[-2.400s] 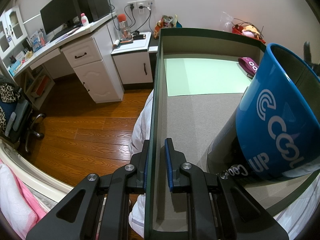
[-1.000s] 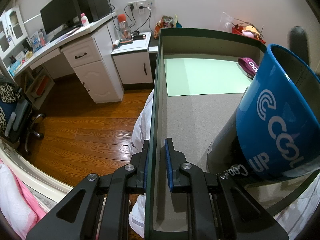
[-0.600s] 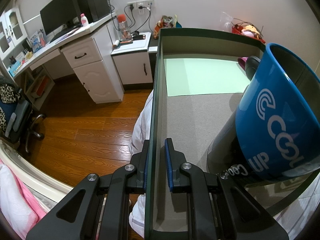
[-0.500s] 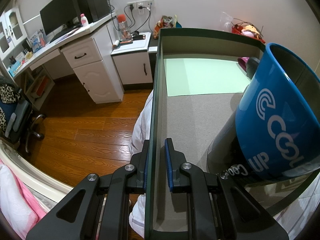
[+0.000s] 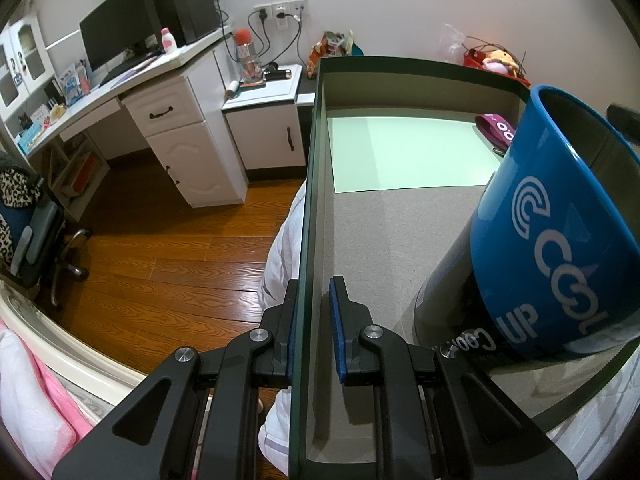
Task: Organize rigid objects
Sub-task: 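Move the right tool to the clear bottle with blue cap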
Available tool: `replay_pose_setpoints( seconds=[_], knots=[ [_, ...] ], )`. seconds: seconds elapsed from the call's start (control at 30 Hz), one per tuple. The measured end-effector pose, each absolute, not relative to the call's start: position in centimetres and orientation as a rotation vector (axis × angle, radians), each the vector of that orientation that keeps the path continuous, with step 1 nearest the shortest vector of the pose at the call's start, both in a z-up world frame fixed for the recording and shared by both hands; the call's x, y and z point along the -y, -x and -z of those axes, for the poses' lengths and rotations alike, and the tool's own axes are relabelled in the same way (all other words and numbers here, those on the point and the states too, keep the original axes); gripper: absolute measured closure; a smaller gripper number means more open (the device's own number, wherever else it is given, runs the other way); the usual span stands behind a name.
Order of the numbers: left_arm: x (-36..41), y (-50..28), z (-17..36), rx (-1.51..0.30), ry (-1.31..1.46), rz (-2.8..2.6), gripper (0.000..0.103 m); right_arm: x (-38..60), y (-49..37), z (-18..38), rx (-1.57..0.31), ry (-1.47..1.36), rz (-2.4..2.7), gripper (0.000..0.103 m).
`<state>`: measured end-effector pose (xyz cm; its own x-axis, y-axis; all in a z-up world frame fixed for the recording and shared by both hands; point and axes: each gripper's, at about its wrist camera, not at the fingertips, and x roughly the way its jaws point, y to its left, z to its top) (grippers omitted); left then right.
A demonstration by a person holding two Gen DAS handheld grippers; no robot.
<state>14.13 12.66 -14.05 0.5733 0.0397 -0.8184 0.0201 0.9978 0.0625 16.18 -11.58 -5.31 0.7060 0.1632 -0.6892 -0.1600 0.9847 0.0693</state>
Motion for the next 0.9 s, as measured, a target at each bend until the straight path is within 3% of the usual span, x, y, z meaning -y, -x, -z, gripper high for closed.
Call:
replay_pose_setpoints(
  seconds=[0.17, 0.27, 0.9],
  knots=[
    [-12.6, -14.1, 14.1, -0.96, -0.068, -0.012, 0.091, 14.9, -16.4, 4.3, -0.724, -0.037, -0.091, 0.037],
    [-12.6, -14.1, 14.1, -0.96, -0.067, -0.012, 0.091, 17.7, -16.6, 4.2, -0.715, -0.06, -0.023, 0.025],
    [-12.5, -14.1, 14.1, -0.961, -0.068, -0.012, 0.091, 27.9, -18.2, 9.0, -0.8, -0.051, 0.142, 0.025]
  ],
)
